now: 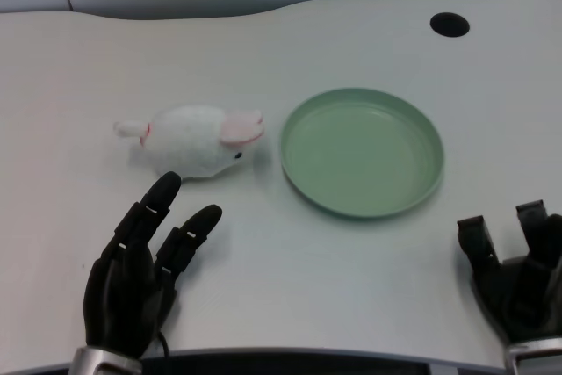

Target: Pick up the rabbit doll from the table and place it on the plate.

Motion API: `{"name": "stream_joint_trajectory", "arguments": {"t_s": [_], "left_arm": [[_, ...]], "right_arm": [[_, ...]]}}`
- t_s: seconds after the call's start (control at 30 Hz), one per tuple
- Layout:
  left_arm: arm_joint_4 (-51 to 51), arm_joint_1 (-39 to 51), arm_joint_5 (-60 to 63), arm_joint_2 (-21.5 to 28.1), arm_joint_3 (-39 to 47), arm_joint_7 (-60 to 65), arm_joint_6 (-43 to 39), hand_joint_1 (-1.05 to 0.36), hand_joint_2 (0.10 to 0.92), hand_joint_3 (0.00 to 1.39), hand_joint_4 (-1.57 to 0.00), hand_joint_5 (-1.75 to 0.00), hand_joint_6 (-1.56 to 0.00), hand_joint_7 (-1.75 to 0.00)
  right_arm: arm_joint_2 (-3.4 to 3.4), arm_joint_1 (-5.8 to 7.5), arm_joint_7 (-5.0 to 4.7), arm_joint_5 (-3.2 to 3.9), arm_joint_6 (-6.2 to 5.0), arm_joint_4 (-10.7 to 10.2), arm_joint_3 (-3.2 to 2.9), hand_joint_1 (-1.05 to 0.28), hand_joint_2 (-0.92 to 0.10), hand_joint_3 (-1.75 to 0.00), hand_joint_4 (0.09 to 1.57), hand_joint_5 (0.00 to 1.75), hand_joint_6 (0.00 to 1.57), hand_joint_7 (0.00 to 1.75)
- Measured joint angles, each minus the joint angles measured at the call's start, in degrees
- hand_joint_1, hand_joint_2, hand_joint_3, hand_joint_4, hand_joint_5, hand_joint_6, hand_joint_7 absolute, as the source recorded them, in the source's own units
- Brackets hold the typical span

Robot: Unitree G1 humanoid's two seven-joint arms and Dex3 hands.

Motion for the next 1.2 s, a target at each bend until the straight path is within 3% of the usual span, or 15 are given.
{"name": "stream_joint_trajectory", "arguments": {"t_s": [0.33,0.57,1.2], "left_arm": [[0.0,-0.3,-0.3,0.0,0.5,0.1,0.4,-0.87,0.921,0.41,-0.37,-0.55,-0.49,-0.01],[-0.8,-0.1,-0.5,0.2,0.5,0.2,1.7,-0.88,0.921,0.4,-0.37,-0.55,-0.49,-0.01],[-1.5,0.4,0.7,0.2,0.4,0.7,0.3,-0.87,0.921,0.31,-0.39,-0.57,-0.51,-0.01]], "right_arm": [[0.41,-0.35,-0.1,-0.98,-0.65,0.2,0.67,-0.52,-0.92,-0.14,0.76,1.75,0.61,1.73],[0.86,-0.5,0.08,-0.92,-0.59,0.2,0.67,-0.51,-0.92,-0.12,0.74,1.75,0.6,1.74],[0.98,-0.73,0.23,-0.92,0.07,0.2,0.71,-0.5,-0.92,-0.14,0.75,1.75,0.61,1.73]]}}
